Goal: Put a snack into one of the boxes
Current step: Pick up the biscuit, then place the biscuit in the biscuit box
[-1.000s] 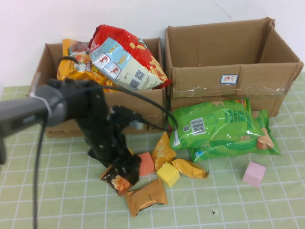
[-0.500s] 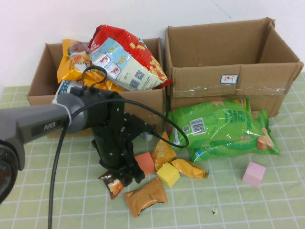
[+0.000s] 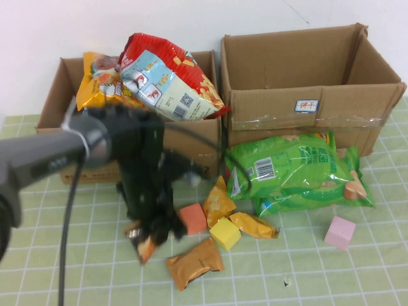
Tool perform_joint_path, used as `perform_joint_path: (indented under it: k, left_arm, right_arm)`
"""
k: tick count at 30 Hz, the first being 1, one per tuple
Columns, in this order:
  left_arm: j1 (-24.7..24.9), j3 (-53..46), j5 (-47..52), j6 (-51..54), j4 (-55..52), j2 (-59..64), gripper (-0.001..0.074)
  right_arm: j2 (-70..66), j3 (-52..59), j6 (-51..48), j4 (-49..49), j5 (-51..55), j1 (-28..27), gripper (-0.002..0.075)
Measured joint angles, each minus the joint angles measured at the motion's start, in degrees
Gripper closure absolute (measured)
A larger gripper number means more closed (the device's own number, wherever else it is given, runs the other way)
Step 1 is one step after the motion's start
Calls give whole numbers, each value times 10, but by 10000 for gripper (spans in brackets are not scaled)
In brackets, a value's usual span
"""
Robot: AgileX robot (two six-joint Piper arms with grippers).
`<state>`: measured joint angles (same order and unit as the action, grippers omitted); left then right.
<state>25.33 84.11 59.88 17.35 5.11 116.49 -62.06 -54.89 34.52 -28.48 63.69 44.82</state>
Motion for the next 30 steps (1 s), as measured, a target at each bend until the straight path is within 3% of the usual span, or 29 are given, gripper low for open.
perform_joint_path:
  k: [4,7,12,19,22,24,26,28,30]
  left_arm:
    - [0,99,46,14,29,-34,632]
    - [0,212,26,29,76,-44,641]
    - [0,328,-170,77,197,-36,647]
    - [0,345,-499,194,407,28,631]
    - [0,347,-535,237,440,63,494]
    - [0,355,-521,274,446,82,333]
    - [0,365,-490,318,448,89,222]
    - [0,376,-465,365,450,89,174]
    - [0,394,-444,396,456,89,172]
  right_arm:
    - [0,0,0,0,-7,0,454]
    - [0,0,2,1,-22,0,454]
    - [0,0,5,5,-31,0,454]
    - [0,0,25,8,-34,0,454]
    - [0,0,28,15,-35,0,454]
    - [0,0,30,17,-39,0,454]
    - [0,0,31,17,-47,0,454]
    - [0,0,31,17,-51,0,454]
    - [0,0,31,17,-53,0,454]
